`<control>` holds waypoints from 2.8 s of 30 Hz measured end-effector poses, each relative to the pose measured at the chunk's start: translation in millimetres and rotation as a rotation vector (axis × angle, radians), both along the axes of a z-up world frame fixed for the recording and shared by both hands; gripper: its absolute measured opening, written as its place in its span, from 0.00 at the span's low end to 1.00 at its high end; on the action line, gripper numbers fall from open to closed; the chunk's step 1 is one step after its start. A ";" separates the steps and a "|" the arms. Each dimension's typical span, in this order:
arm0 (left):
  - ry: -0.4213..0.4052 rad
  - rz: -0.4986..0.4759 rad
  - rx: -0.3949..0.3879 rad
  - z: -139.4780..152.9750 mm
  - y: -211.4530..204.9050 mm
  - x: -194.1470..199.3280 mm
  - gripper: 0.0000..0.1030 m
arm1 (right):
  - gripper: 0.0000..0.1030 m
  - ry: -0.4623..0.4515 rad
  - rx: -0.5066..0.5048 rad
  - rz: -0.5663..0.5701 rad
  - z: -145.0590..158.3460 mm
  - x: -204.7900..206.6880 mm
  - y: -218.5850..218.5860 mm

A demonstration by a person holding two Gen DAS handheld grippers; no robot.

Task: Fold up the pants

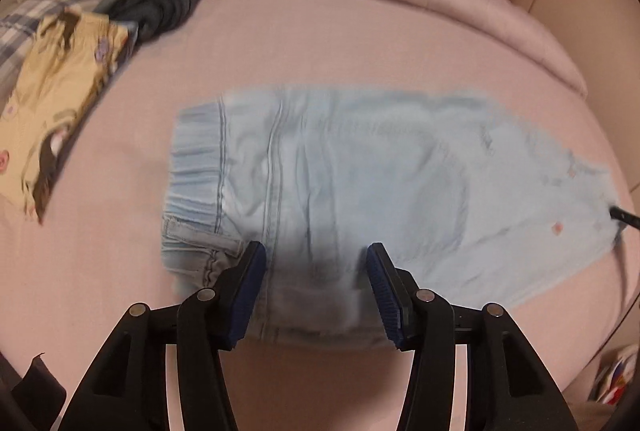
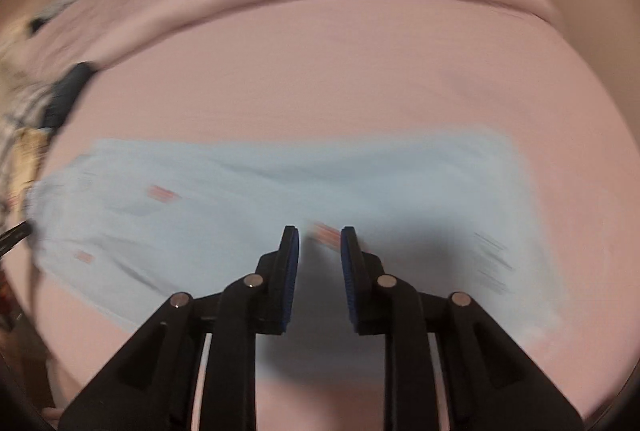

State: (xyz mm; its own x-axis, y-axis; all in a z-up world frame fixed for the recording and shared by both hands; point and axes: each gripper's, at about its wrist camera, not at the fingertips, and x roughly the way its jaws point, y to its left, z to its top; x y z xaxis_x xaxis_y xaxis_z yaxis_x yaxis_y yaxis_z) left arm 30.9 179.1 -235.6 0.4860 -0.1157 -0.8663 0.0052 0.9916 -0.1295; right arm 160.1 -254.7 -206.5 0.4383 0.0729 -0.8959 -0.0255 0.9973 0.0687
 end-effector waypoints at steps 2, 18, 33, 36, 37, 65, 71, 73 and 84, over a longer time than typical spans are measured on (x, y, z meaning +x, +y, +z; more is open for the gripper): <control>-0.014 -0.003 0.021 -1.1 -2.6 0.4 0.51 | 0.15 0.082 -0.057 -0.086 -21.1 -10.0 -31.3; -0.113 -0.250 -0.089 68.4 -134.8 13.1 0.51 | 0.27 -0.147 0.370 -0.360 -9.4 -62.0 -96.1; 0.082 -0.575 -0.215 25.2 -318.7 47.9 0.51 | 0.04 -0.214 0.526 -0.493 -14.5 -72.2 -132.2; 0.111 -0.582 -0.195 16.1 -332.4 51.8 0.51 | 0.04 -0.131 0.487 -0.472 -35.5 -57.4 -129.7; 0.121 -0.583 -0.202 15.8 -332.4 50.8 0.51 | 0.04 -0.128 0.507 -0.482 -39.8 -57.0 -131.6; 0.169 -0.527 -0.409 7.7 -305.5 36.3 0.51 | 0.15 -0.280 0.477 -0.563 -20.9 -59.9 -108.1; 0.154 -0.424 -0.539 14.0 -263.1 39.8 0.51 | 0.15 -0.438 0.227 -0.319 48.1 -46.8 -41.0; 0.138 -0.389 -0.592 18.3 -247.1 39.1 0.51 | 0.15 -0.471 0.156 -0.225 64.6 -44.7 -11.5; 0.103 -0.220 -0.913 19.7 -171.3 31.6 0.76 | 0.15 -0.447 -0.063 0.274 37.4 -48.8 169.7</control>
State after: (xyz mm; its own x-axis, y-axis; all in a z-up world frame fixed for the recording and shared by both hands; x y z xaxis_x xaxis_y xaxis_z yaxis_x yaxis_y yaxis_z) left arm 62.5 7.9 -215.9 0.2988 -0.8507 -0.4326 0.1255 0.4844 -0.8658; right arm 111.3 -85.0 -169.1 0.7511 0.1901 -0.6322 -0.2987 0.9519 -0.0687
